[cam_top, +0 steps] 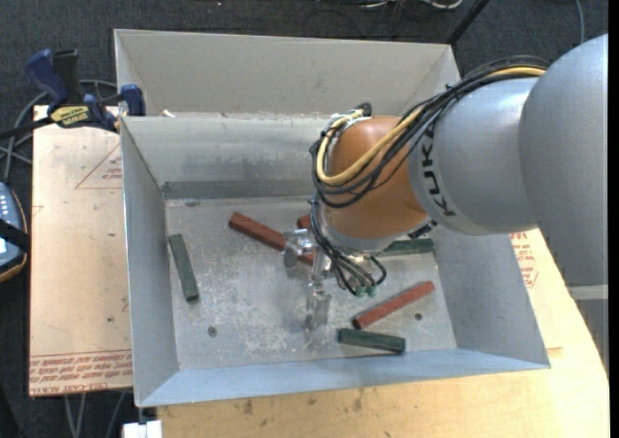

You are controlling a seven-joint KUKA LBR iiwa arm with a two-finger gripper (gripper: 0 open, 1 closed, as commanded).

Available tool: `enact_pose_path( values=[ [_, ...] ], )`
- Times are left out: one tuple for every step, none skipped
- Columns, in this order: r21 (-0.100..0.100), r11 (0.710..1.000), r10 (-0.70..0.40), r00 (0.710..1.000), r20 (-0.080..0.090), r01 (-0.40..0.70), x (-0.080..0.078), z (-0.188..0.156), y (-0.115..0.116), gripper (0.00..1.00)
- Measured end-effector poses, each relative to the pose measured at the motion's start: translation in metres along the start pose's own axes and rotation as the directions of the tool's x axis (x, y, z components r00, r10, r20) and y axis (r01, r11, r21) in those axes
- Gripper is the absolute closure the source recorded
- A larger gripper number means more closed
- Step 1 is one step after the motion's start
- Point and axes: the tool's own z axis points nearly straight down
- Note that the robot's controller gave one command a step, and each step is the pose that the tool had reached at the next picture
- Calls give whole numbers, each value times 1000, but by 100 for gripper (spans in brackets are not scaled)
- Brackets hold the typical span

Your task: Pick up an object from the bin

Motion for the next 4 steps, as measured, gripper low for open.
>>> enact_pose_path(
  values=[
    [-5, 1000, 16, 1000, 11, -16, -81, 11, 23, 0],
    [-3, 1000, 28, 1000, 8, -28, -98, 21, -8, 0],
    [-5, 1000, 26, 1000, 8, -26, -98, 20, -6, 100],
    [-2, 995, -101, 995, 17, 101, -97, -125, -1, 100]
  ],
)
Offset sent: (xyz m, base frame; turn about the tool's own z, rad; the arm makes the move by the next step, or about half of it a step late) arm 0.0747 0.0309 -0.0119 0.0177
